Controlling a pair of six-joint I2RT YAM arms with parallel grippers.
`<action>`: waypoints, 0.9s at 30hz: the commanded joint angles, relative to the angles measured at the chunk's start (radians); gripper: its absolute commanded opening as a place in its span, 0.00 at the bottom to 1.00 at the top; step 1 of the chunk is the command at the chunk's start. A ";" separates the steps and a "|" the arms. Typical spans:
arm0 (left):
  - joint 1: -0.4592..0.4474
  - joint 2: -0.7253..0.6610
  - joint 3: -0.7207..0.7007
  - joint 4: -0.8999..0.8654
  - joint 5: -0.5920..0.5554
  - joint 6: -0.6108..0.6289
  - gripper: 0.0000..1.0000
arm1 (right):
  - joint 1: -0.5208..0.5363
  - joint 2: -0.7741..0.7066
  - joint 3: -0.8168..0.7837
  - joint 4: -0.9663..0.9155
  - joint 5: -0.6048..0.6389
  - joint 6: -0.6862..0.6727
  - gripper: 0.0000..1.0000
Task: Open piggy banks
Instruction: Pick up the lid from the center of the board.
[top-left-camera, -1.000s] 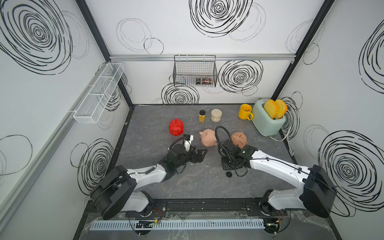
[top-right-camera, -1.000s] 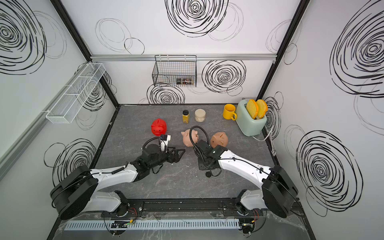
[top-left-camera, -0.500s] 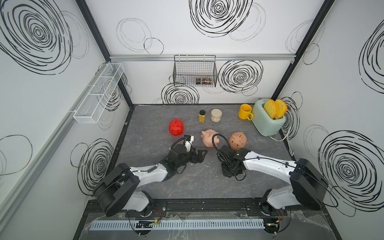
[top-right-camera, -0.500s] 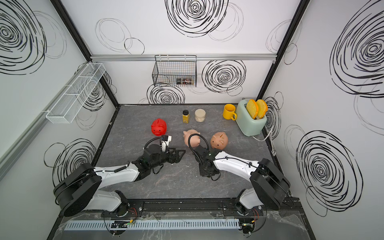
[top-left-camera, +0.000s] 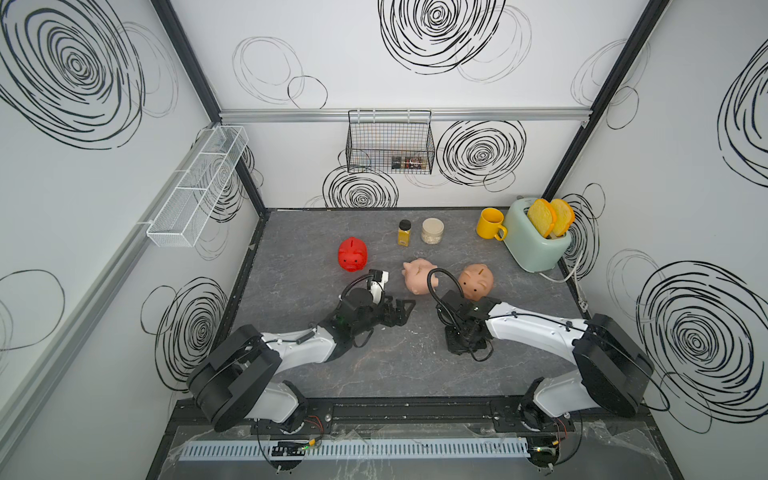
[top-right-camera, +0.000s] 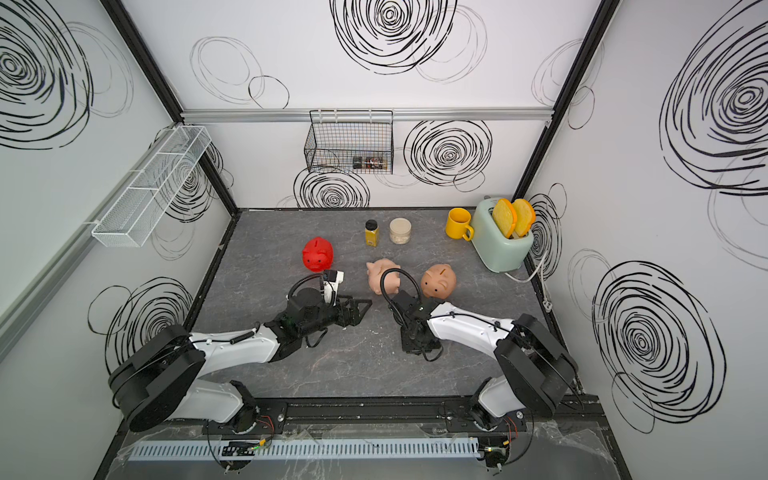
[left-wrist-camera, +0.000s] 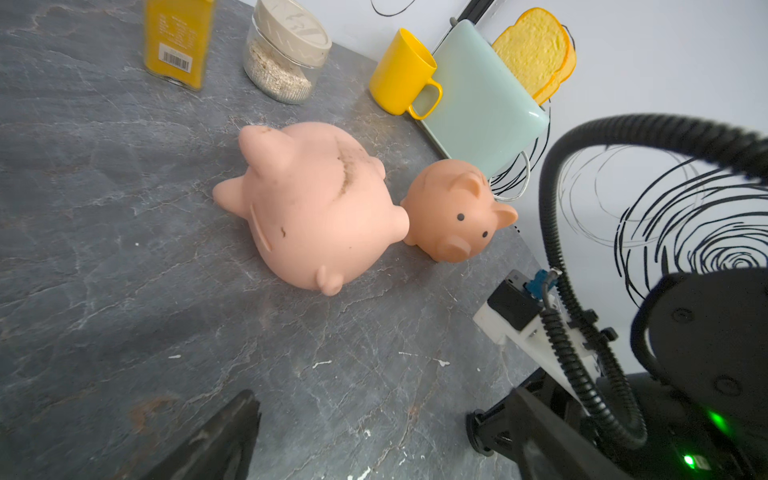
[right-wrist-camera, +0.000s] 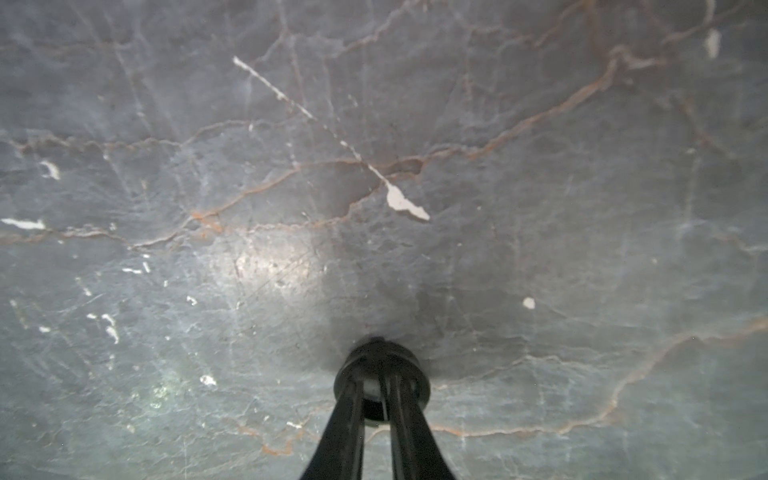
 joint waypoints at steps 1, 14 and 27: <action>0.006 0.006 0.018 0.053 0.018 -0.004 0.96 | -0.004 0.024 -0.016 0.010 -0.005 -0.003 0.20; -0.005 0.029 0.003 0.224 0.210 -0.012 0.98 | -0.004 0.079 -0.027 0.006 0.024 0.003 0.19; -0.005 0.041 0.009 0.215 0.204 -0.013 0.99 | 0.006 0.100 -0.034 0.000 0.035 0.010 0.07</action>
